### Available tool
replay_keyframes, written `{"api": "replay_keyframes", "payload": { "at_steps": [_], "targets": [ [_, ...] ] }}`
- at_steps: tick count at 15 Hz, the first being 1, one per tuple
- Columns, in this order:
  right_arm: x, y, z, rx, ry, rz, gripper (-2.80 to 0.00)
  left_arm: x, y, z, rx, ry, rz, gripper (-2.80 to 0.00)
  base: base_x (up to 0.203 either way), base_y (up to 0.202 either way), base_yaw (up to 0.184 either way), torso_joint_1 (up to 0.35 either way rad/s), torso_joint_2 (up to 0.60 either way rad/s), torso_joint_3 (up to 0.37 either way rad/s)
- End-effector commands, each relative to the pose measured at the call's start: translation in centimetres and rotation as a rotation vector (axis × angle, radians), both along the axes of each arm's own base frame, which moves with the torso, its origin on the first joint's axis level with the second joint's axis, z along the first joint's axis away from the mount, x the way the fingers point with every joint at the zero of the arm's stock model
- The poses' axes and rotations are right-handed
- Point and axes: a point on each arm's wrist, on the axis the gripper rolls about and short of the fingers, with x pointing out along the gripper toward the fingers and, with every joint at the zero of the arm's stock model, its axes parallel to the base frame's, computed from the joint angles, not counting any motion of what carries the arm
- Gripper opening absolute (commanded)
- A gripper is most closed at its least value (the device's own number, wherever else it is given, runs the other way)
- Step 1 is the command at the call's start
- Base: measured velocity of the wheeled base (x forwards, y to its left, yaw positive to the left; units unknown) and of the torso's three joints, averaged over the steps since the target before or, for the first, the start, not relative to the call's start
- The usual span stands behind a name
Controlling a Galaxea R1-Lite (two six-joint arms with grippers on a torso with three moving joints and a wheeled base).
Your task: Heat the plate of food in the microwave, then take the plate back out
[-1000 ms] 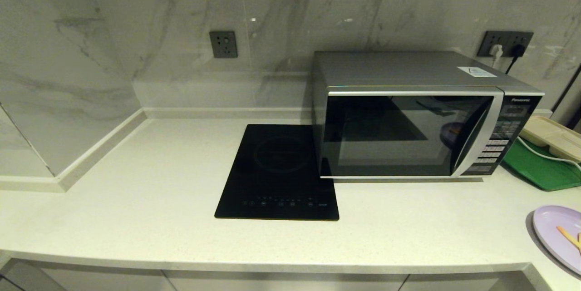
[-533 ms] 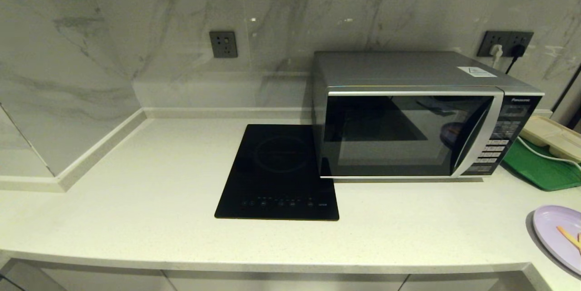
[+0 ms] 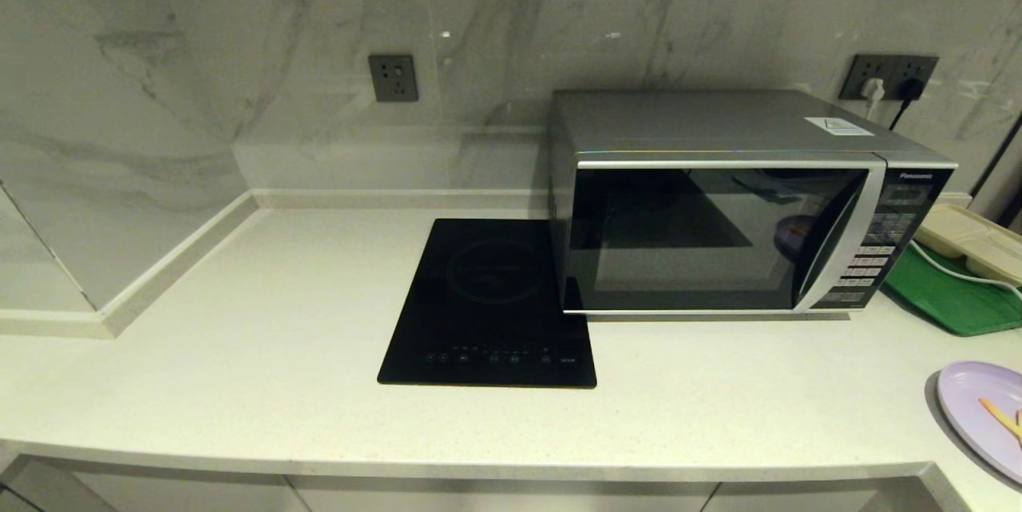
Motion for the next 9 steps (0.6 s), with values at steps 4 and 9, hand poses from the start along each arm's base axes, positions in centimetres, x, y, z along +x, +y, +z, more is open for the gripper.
{"api": "replay_keyframes", "payload": {
  "at_steps": [4,9],
  "targets": [
    [0.00,0.00,0.00,0.000,0.000,0.000,-2.80,0.00,0.00,0.00,-0.001,0.000,0.001,-2.80,0.000,0.000,0.000,0.000,0.00,0.000],
    [0.01,0.00,-0.04,0.001,0.001,0.000,-2.80,0.00,0.00,0.00,-0.001,0.000,0.001,-2.80,0.000,0.000,0.000,0.000,0.00,0.000]
  ]
}}
